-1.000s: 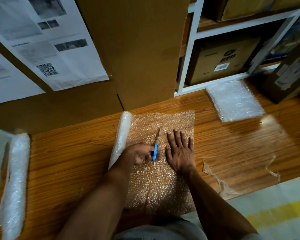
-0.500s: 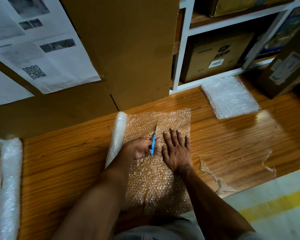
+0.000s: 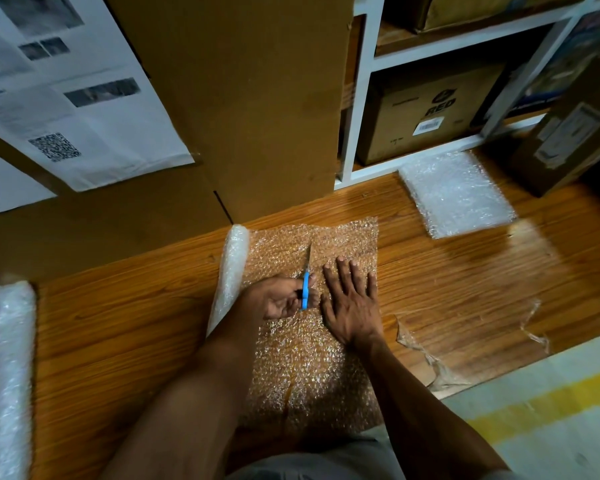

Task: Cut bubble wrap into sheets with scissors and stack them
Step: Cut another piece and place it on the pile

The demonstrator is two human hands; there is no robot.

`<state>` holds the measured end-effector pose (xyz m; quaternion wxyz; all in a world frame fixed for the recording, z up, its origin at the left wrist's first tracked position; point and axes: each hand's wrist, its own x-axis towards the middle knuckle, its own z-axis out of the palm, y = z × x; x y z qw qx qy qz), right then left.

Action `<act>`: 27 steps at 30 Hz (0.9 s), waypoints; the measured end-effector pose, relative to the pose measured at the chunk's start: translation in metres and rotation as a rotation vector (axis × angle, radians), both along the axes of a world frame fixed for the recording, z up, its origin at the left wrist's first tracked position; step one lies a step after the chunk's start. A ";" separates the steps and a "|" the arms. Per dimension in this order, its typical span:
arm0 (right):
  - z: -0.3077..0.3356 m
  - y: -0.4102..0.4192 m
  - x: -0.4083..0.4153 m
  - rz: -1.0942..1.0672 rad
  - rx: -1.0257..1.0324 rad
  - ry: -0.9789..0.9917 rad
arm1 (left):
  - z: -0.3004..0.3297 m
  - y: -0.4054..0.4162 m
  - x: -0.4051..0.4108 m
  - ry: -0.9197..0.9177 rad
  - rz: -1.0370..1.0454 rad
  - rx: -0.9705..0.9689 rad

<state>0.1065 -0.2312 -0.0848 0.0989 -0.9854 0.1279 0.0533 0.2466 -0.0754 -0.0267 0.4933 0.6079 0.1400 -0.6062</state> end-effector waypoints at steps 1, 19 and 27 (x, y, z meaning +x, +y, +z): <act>0.000 0.000 0.000 -0.001 0.002 0.001 | 0.000 0.000 0.002 0.000 -0.009 -0.008; 0.004 0.002 0.001 -0.008 -0.001 0.018 | 0.025 -0.022 0.025 -0.015 -0.119 -0.068; 0.003 0.001 0.001 -0.017 0.014 0.005 | 0.022 -0.025 0.029 -0.041 -0.104 -0.032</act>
